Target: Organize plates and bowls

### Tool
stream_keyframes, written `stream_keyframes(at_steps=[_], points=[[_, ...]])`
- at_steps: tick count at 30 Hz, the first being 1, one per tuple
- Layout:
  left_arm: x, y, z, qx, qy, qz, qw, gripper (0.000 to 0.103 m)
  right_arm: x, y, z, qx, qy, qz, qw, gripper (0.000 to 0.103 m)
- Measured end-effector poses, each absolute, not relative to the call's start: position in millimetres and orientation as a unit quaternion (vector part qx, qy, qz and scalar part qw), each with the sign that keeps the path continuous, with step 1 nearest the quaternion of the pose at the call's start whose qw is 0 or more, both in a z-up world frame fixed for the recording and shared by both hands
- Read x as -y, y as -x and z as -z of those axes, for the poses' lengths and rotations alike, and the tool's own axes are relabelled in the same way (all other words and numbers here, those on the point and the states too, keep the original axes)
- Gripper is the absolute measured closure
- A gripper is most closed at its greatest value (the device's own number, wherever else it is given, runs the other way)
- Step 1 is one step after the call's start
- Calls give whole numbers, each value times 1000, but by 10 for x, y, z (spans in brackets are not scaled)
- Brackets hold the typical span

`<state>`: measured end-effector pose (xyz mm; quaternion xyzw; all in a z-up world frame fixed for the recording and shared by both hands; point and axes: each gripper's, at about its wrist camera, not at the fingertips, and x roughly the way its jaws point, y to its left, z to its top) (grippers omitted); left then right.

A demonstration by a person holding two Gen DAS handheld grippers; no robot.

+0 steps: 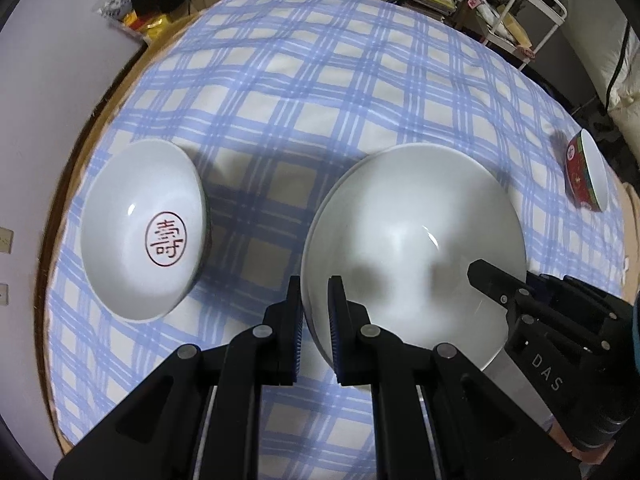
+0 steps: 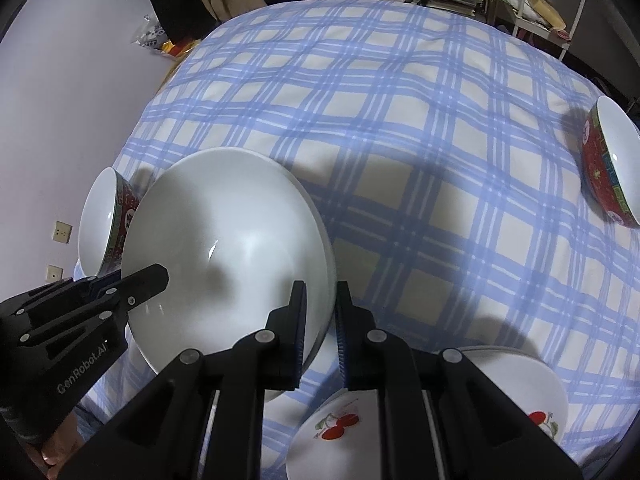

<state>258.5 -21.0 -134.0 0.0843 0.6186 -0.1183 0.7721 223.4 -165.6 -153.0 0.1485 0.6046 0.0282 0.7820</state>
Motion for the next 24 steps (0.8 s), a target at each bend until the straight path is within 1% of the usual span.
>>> stream_keyframes(at_steps=[8, 19, 22, 24], points=[[113, -2520, 1164, -610, -81, 116, 780, 90, 1669, -2156, 1394, -597, -159, -21, 786, 88], [-118, -2447, 649, -577, -64, 116, 806, 85, 1675, -2032, 963, -565, -154, -12, 811, 88], [-224, -2441, 544, -569, -57, 109, 813, 83, 1661, -2004, 846, -558, -172, -17, 812, 84], [-302, -2431, 489, -564, -58, 104, 817, 80, 1632, -1992, 760, -551, -178, -21, 815, 71]])
